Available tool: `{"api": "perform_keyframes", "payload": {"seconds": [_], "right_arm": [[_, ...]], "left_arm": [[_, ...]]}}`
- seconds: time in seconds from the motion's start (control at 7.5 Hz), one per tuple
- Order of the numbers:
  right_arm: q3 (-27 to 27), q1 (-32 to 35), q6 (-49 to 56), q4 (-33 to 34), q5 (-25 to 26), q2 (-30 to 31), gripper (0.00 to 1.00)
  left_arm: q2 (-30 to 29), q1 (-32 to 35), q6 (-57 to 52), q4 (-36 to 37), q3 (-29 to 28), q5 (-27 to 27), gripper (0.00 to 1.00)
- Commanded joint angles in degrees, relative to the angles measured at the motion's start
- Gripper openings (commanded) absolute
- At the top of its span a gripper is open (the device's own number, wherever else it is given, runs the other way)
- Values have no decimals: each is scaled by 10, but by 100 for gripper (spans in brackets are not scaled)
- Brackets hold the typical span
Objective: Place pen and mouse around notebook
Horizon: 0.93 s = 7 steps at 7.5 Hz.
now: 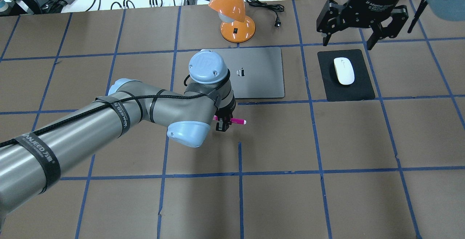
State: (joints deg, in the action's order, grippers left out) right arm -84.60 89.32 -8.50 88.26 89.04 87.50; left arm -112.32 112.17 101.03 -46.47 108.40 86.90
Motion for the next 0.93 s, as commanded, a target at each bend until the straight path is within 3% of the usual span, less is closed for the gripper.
{"api": "perform_keyframes", "payload": {"seconds": [0.0,0.4,0.53,0.67,0.8], "right_arm": [[0,1,0,0,0,1,100],[0,1,0,0,0,1,100],[0,1,1,0,0,1,100],[0,1,1,0,0,1,100],[0,1,0,0,1,0,100]], "left_arm": [[-20,23,36,1,-23,-1,0],[-44,32,37,0,-38,0,0],[-47,32,37,1,-38,0,7],[-45,33,40,0,-35,-1,30],[-43,33,38,-1,-34,-2,74]]}}
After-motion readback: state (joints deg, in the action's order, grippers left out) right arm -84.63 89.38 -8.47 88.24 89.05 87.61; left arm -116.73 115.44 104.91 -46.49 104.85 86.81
